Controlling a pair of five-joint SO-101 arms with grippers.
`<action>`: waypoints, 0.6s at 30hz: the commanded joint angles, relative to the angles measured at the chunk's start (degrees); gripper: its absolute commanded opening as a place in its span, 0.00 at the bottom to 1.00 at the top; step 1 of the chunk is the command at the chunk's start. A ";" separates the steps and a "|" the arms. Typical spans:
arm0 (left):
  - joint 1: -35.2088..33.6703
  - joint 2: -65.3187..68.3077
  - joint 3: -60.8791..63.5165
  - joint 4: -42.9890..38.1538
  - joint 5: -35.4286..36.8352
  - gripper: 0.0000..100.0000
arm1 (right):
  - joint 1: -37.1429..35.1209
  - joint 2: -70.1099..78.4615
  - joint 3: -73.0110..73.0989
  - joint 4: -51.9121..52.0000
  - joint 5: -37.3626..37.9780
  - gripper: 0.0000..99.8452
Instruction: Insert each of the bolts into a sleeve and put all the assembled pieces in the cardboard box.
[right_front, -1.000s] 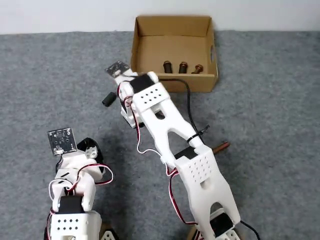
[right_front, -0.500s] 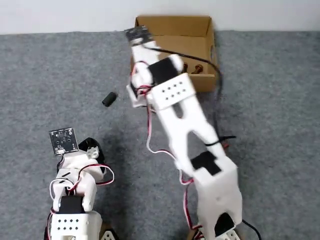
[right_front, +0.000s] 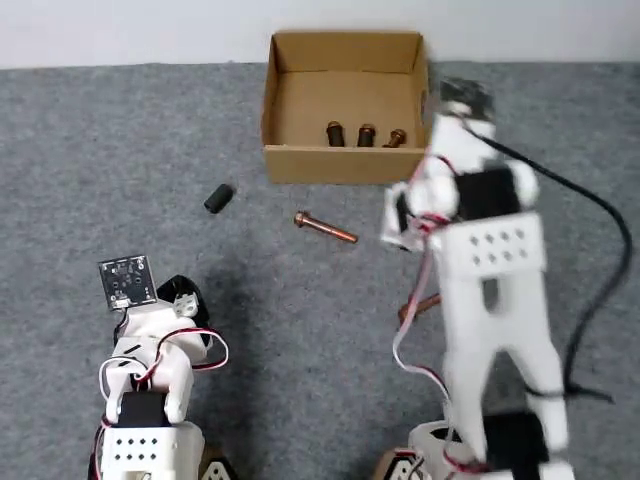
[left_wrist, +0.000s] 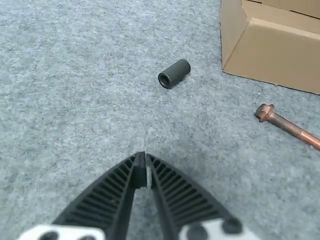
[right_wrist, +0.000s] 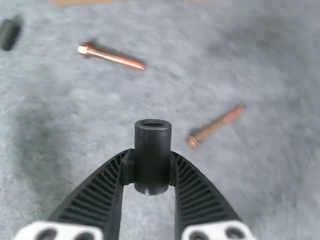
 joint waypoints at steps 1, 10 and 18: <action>0.53 0.00 -0.31 -1.23 -0.09 0.00 | 4.97 -9.98 7.38 0.04 -0.53 0.01; 7.65 -0.35 -0.31 2.55 -0.26 0.00 | 17.36 -31.52 33.14 -10.24 -0.35 0.01; 12.75 0.09 -13.85 12.40 -0.44 0.00 | 20.97 -50.59 51.34 -18.59 -0.53 0.01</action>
